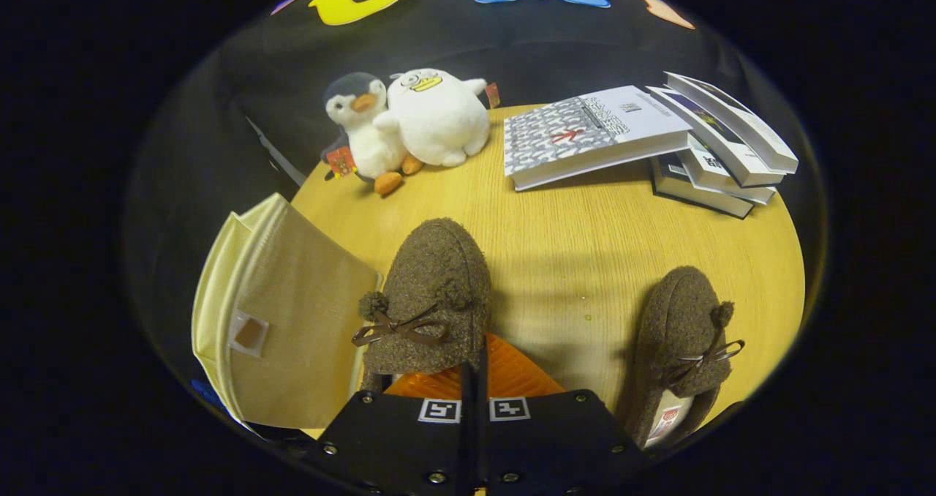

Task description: Open the storage box then place both shoes into the box .Put the left shoe in first, then the right shoe, with the right side of both shoes facing outward in a uniform manner.

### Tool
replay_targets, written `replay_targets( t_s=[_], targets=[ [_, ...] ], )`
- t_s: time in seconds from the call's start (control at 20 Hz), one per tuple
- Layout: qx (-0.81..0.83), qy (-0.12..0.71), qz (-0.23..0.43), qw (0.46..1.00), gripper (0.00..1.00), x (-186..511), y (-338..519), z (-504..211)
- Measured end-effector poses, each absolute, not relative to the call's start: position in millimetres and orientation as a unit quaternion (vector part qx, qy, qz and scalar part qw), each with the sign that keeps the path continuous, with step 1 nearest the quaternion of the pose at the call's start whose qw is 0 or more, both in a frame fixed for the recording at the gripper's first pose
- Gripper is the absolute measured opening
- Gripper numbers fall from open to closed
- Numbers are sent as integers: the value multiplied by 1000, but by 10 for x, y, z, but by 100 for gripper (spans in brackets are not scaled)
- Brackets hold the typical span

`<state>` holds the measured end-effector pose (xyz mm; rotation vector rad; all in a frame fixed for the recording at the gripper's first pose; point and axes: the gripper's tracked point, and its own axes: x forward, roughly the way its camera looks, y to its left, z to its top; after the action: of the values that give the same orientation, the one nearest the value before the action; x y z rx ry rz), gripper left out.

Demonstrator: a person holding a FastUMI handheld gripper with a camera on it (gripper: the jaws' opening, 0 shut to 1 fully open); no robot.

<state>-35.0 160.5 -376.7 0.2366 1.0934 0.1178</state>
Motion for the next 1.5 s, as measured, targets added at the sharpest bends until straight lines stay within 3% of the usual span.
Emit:
replay_targets(
  t_s=[0.35, 0.6, 1.0, 1.5],
  targets=[
    [121, 438, 116, 883, 0, -15, 2063, -2407],
    [106, 412, 167, 889, 0, 142, 2636, -1959],
    [53, 449, 223, 863, 0, -12, 3481, -2390],
    [-8, 493, 225, 841, 0, -166, 3837, -3013]
  ],
)
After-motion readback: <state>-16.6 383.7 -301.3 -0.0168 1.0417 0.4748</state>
